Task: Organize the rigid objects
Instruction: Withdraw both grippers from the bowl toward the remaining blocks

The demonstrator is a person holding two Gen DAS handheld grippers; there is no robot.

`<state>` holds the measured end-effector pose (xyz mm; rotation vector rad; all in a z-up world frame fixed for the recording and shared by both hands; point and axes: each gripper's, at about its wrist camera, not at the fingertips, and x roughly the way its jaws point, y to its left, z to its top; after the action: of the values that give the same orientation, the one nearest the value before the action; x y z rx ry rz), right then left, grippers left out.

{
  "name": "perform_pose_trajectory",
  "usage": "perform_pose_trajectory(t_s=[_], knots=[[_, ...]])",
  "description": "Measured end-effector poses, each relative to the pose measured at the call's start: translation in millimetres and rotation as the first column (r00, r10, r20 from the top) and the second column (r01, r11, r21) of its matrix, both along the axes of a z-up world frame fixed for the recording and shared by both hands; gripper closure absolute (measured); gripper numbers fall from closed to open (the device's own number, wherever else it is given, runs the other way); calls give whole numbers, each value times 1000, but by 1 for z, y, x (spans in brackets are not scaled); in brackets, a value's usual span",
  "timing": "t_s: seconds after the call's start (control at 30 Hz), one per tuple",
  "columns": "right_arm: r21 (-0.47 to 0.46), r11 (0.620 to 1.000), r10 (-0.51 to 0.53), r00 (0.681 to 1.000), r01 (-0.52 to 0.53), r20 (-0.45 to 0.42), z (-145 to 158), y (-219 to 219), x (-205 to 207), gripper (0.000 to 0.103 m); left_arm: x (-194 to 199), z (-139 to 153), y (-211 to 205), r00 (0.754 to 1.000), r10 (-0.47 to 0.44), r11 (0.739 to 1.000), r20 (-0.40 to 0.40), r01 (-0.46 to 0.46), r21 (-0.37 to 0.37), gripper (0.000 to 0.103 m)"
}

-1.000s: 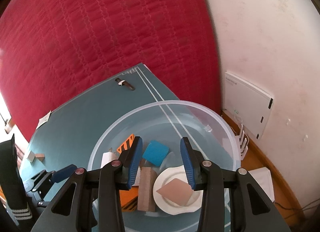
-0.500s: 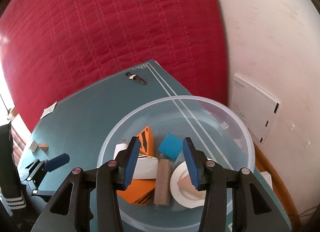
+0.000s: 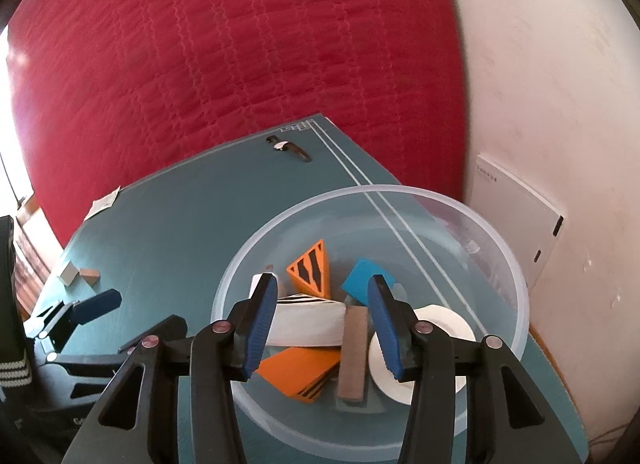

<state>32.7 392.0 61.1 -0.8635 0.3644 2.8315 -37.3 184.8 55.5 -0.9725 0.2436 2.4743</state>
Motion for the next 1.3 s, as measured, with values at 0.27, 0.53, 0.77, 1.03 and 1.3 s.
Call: perform_pose_trajectory(t_s=[0.27, 0.53, 0.77, 1.03, 1.3], knots=[[65, 998, 26, 1000, -25, -8, 1, -20, 2, 52, -5, -5, -18, 999, 44, 999, -4, -44, -5, 5], [141, 988, 73, 997, -70, -15, 3, -48, 2, 51, -12, -9, -46, 995, 96, 995, -7, -96, -16, 5], [173, 974, 149, 989, -146, -3, 2, -80, -2, 51, -22, -16, -75, 987, 159, 987, 1, -159, -31, 5], [120, 955, 268, 962, -273, 52, -8, -110, -12, 51, -36, -19, -119, 971, 241, 969, 2, -240, -48, 5], [97, 926, 357, 929, -366, 97, -19, -147, -23, 51, -50, -19, -159, 945, 327, 944, 12, -326, -40, 5]])
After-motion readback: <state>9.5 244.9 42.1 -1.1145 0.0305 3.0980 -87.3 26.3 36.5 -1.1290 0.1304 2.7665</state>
